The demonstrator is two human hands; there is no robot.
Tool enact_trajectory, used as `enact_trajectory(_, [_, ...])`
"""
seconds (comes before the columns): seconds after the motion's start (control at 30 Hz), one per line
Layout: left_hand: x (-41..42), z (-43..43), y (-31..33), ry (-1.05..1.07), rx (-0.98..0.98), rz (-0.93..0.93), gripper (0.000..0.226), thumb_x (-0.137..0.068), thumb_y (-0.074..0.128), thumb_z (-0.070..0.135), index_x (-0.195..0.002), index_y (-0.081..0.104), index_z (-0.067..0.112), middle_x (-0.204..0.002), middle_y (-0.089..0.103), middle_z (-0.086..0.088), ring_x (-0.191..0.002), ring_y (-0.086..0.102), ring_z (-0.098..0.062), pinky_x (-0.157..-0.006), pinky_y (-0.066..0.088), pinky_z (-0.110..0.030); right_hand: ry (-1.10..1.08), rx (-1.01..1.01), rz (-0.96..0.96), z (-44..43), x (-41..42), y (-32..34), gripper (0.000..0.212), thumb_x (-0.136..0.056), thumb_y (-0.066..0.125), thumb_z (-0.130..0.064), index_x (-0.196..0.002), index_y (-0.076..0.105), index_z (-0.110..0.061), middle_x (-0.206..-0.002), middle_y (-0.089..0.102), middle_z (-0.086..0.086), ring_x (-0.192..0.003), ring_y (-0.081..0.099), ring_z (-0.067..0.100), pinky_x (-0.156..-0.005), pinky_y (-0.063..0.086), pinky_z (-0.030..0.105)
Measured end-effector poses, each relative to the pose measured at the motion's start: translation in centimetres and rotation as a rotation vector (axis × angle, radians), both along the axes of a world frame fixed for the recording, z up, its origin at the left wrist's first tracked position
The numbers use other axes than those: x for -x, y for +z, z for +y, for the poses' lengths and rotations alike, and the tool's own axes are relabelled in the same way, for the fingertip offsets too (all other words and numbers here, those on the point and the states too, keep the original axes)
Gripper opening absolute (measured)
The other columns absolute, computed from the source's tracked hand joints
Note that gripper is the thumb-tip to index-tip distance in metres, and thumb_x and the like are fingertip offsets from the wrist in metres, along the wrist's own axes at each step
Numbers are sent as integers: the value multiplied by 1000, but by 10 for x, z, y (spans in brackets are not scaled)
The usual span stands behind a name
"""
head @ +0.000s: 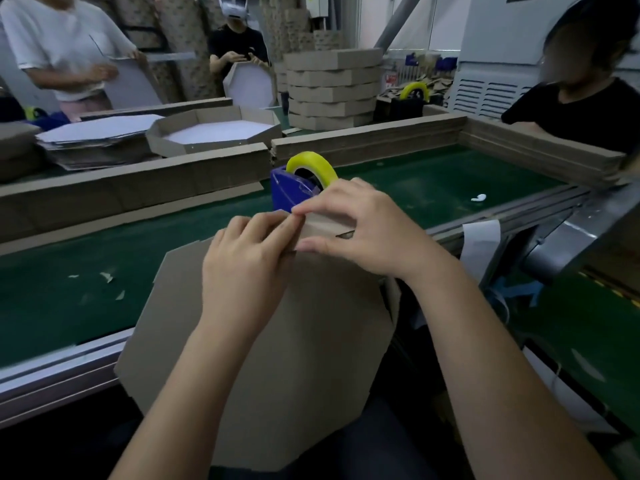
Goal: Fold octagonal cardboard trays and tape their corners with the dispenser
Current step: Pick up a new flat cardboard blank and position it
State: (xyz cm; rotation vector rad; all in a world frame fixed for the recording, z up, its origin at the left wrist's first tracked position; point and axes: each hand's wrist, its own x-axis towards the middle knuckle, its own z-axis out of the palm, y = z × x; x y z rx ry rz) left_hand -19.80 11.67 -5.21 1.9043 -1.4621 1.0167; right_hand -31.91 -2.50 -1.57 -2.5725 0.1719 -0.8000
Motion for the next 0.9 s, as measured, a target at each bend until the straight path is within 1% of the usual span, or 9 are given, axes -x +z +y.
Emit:
enact_trajectory(0.1, [-25,16,2,-138,-6,219,38,-87,64,26,-123,67,14,-117,66,-5,-102,60,-30,-84,51,-40,20,-19,-55,-5,-6,-8,48,-77,69,-52,-115,71,-22,-104,58,-4,-103,44,6,-92,42,30])
enact_trajectory(0.2, [-65,36,1,158,-90,467,60,-87,68,45,-140,48,24,-132,52,-5,-122,46,-29,-96,44,-48,-81,-14,-110,-14,-6,-18,65,-72,61,-64,-113,71,-16,-100,55,-10,-98,46,7,-84,40,25])
enact_trajectory(0.27, [-83,48,-3,359,-172,655,70,-80,57,63,-133,50,17,-124,54,-9,-117,48,-30,-92,46,-47,-150,-37,-125,-19,-4,-21,71,-70,56,-71,-114,70,-17,-97,53,-12,-94,47,6,-79,37,20])
enact_trajectory(0.37, [-80,52,-9,185,-152,912,37,-84,63,51,-98,62,17,-88,62,0,-85,59,-23,-65,46,-31,-191,-84,-125,-21,-5,-20,68,-70,54,-74,-113,69,-24,-97,52,-11,-88,50,5,-73,38,18])
enact_trajectory(0.5, [-57,56,-4,-71,25,859,12,-81,75,29,-81,64,25,-72,64,4,-69,59,-12,-56,47,-29,-117,-87,-126,-12,-7,-5,62,-73,52,-74,-117,67,-33,-95,51,-13,-86,52,6,-72,48,31])
enact_trajectory(0.63, [-31,64,9,-202,146,864,29,-68,85,34,-75,57,32,-69,64,12,-58,53,-6,-50,42,-19,-41,-8,-98,1,-2,18,60,-74,51,-73,-118,68,-35,-93,54,-2,-85,55,18,-73,48,44])
enact_trajectory(0.73, [-17,67,17,-248,247,927,50,-53,88,40,-76,44,44,-69,61,19,-62,56,-19,-56,46,-33,9,50,-27,11,3,28,66,-72,49,-75,-118,68,-32,-93,52,-7,-87,55,16,-74,48,42])
enact_trajectory(0.8, [-13,68,20,-241,259,886,52,-50,84,40,-76,40,50,-69,60,23,-62,52,-9,-56,45,-28,31,43,4,16,5,30,68,-71,49,-75,-119,68,-31,-93,52,-7,-88,55,16,-76,48,42])
enact_trajectory(0.9, [-7,69,22,-233,265,834,56,-48,85,39,-77,39,48,-66,61,8,-61,54,-16,-52,43,-27,42,36,23,17,8,28,67,-71,50,-73,-120,67,-29,-94,52,-4,-89,55,16,-76,48,45])
